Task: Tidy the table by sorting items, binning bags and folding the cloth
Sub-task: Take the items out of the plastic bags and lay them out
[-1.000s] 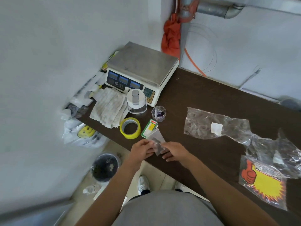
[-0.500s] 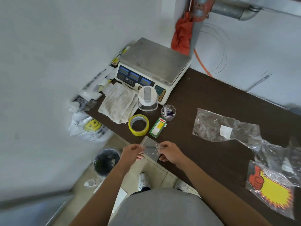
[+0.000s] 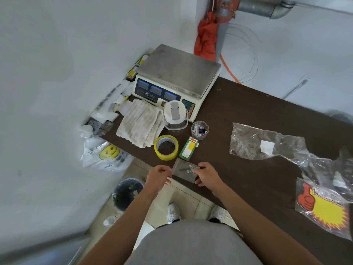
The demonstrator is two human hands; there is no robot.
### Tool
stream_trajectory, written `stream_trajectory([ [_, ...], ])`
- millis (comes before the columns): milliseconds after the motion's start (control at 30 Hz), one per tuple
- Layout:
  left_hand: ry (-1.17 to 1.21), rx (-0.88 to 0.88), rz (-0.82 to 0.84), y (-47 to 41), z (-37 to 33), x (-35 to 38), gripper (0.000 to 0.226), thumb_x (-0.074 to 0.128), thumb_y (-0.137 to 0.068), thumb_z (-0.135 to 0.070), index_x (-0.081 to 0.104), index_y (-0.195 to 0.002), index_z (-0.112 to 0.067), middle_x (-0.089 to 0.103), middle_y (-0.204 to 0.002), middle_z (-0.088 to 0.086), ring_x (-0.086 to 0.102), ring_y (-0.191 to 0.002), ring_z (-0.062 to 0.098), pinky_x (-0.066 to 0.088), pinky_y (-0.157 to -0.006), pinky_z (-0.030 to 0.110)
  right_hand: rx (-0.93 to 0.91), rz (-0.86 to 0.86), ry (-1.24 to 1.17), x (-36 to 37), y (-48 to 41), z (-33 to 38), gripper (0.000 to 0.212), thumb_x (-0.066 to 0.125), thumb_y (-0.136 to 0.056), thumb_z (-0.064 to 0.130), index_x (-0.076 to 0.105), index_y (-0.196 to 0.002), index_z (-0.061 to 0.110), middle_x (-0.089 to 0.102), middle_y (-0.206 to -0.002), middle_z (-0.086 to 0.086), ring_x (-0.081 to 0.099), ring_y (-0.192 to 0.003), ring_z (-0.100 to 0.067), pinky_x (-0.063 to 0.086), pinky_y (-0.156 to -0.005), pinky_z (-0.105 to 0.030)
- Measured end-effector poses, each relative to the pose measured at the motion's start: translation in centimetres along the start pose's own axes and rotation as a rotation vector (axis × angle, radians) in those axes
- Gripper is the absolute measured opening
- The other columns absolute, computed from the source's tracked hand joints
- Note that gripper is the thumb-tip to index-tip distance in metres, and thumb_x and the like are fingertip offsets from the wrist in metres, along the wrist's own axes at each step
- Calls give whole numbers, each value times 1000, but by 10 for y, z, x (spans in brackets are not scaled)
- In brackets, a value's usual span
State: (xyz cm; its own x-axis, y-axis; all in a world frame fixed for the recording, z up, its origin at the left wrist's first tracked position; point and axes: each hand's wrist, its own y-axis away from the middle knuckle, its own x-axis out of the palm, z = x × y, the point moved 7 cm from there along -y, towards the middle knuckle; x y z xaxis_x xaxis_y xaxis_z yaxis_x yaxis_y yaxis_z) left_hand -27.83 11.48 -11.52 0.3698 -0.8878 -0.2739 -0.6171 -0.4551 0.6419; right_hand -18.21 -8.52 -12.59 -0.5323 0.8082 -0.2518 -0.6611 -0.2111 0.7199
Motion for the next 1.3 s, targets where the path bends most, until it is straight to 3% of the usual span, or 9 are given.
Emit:
stream_trajectory([
  [133, -33, 89, 6, 3, -11, -1, 10, 67, -94, -19, 73, -95, -11, 73, -79, 3, 64, -57, 14, 53, -62, 24, -71, -47, 150, -3, -3, -1, 40, 55, -97, 30, 49, -135, 19, 70, -100, -2, 73, -68, -17, 61, -76, -39],
  [233, -43, 116, 77, 5, -20, 9, 15, 69, -95, -17, 72, -97, -2, 70, -79, 9, 60, -55, 14, 51, -53, 18, -58, -88, 131, -2, -2, -6, 40, 54, -98, 28, 49, -136, 15, 67, -93, 0, 73, -69, -21, 60, -81, -45],
  [433, -124, 139, 226, 7, -22, 33, 14, 66, -97, -18, 71, -92, -5, 71, -80, 10, 65, -60, 14, 55, -59, 21, 8, -132, 47, -5, 8, -24, 35, 51, -99, 19, 53, -133, 15, 65, -99, -2, 70, -66, -20, 61, -78, -43],
  [533, -158, 117, 279, 7, -24, 46, 10, 67, -96, -16, 71, -91, -8, 74, -82, 13, 69, -59, 18, 58, -66, 30, 44, -157, -23, -10, 11, -34, 34, 48, -99, 13, 54, -133, 13, 66, -102, -6, 66, -62, -18, 58, -64, -34],
  [633, -163, 91, 341, 11, -30, 62, 8, 66, -97, -14, 71, -96, -7, 76, -90, 15, 74, -70, 23, 60, -74, 34, 53, -193, -86, -19, 13, -39, 35, 45, -99, 10, 54, -132, 10, 66, -102, -8, 64, -60, -19, 53, -55, -30],
  [767, -148, 6, 416, 18, -39, 82, 17, 62, -99, -18, 71, -108, -6, 78, -100, 12, 77, -84, 23, 58, -80, 32, 67, -209, -150, -34, 12, -42, 33, 46, -99, 12, 53, -131, 13, 66, -108, -8, 66, -64, -21, 52, -57, -31],
  [867, -53, -86, 474, 24, -49, 98, 19, 64, -98, -19, 69, -113, -7, 79, -98, 8, 77, -85, 21, 56, -93, 41, 71, -229, -175, -47, 11, -44, 32, 48, -98, 14, 53, -130, 14, 67, -107, -7, 67, -65, -21, 53, -59, -32],
  [1067, -62, -68, 516, 33, -70, 127, 17, 66, -97, -18, 70, -113, -11, 78, -105, 5, 77, -91, 17, 57, -80, 28, 58, -279, -196, -77, 17, -47, 30, 52, -96, 16, 55, -126, 16, 67, -103, -4, 69, -69, -20, 52, -57, -30],
  [1300, -88, -65, 542, 43, -88, 168, 21, 67, -97, -17, 69, -116, -10, 78, -107, 9, 77, -92, 19, 58, -83, 30, 45, -340, -250, -129, 32, -63, 25, 53, -96, 18, 55, -121, 17, 68, -100, -6, 68, -71, -19, 55, -61, -32],
])
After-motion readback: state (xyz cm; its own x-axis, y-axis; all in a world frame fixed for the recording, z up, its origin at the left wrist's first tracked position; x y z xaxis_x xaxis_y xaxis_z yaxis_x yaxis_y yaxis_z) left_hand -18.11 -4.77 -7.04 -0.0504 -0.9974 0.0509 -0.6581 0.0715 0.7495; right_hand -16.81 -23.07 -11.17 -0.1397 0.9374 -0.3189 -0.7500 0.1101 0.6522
